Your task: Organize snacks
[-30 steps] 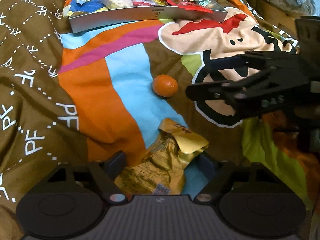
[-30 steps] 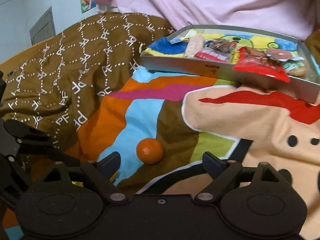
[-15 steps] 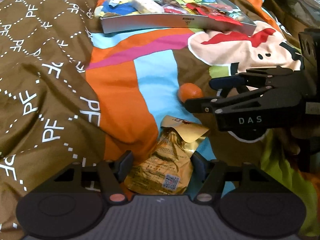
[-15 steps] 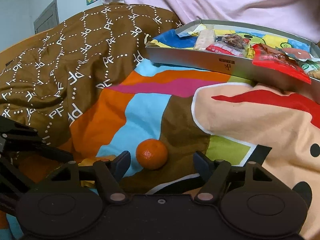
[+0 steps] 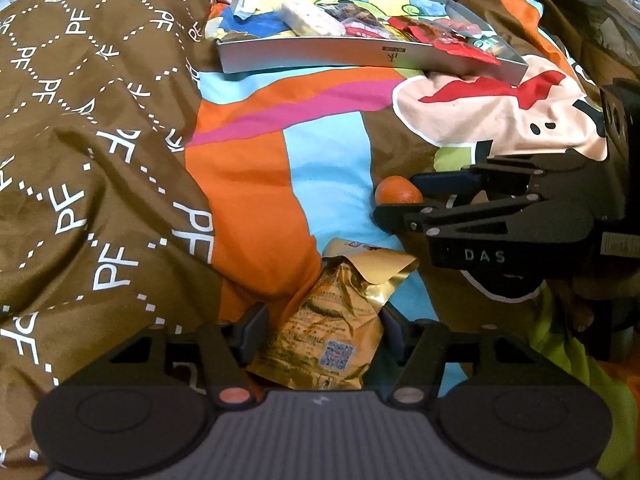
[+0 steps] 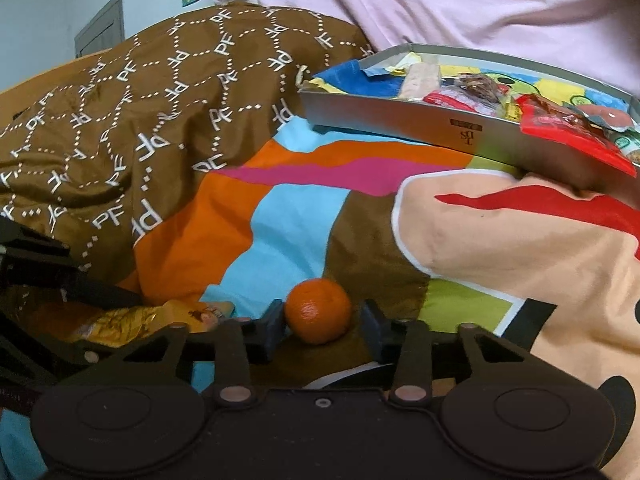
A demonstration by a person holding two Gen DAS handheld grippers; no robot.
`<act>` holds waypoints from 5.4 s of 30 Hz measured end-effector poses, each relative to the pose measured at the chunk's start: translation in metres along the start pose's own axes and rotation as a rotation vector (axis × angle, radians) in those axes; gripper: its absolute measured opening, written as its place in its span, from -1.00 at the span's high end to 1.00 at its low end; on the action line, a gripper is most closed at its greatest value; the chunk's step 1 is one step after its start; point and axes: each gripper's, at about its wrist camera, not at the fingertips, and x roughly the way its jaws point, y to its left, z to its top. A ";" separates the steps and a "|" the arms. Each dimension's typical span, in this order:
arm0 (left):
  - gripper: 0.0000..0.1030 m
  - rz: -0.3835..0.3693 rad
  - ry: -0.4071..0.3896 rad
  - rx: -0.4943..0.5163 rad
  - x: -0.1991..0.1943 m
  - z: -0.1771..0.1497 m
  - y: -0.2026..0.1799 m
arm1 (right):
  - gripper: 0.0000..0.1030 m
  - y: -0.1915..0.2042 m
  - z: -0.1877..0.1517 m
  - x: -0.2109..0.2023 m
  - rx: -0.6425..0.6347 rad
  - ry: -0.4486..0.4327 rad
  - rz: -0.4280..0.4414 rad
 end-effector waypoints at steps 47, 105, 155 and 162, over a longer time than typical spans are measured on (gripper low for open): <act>0.74 0.235 -0.219 0.121 -0.008 0.009 -0.020 | 0.27 0.046 -0.010 -0.016 -0.343 -0.117 -0.202; 0.25 0.266 -0.312 -0.188 0.098 0.209 -0.017 | -0.29 -0.068 0.074 0.026 0.005 -0.462 -0.413; -0.99 0.272 -0.556 -0.362 -0.073 0.154 -0.048 | -0.99 -0.048 0.068 -0.149 0.251 -0.529 -0.601; -0.99 0.270 -0.543 -0.401 -0.083 0.128 -0.047 | -0.99 -0.035 0.057 -0.160 0.249 -0.515 -0.596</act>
